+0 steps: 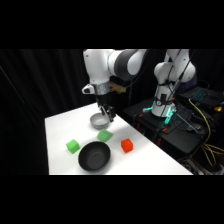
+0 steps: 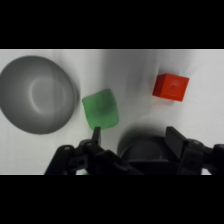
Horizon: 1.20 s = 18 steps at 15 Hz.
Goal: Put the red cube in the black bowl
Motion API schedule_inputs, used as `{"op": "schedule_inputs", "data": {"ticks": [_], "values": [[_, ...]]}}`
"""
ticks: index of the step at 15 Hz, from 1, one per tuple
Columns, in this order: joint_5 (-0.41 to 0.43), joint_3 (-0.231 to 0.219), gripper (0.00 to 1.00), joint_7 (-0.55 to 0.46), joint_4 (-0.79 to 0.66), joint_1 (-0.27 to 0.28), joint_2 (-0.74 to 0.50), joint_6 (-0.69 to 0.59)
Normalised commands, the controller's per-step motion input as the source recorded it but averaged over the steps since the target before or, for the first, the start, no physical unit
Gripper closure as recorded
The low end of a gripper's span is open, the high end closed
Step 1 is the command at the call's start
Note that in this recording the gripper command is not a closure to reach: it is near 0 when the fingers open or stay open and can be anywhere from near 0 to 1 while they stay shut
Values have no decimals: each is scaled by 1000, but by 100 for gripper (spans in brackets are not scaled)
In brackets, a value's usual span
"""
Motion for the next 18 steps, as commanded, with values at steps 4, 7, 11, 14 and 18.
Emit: {"op": "schedule_inputs", "data": {"ticks": [4, 7, 11, 14, 18], "values": [[76, 68, 0, 102, -108, 21, 29, 210], [178, 106, 0, 159, -189, 75, 37, 397], [228, 113, 0, 183, -176, 97, 23, 388], [219, 89, 0, 269, -162, 105, 34, 374], [154, 45, 0, 333, -172, 115, 69, 411]]}}
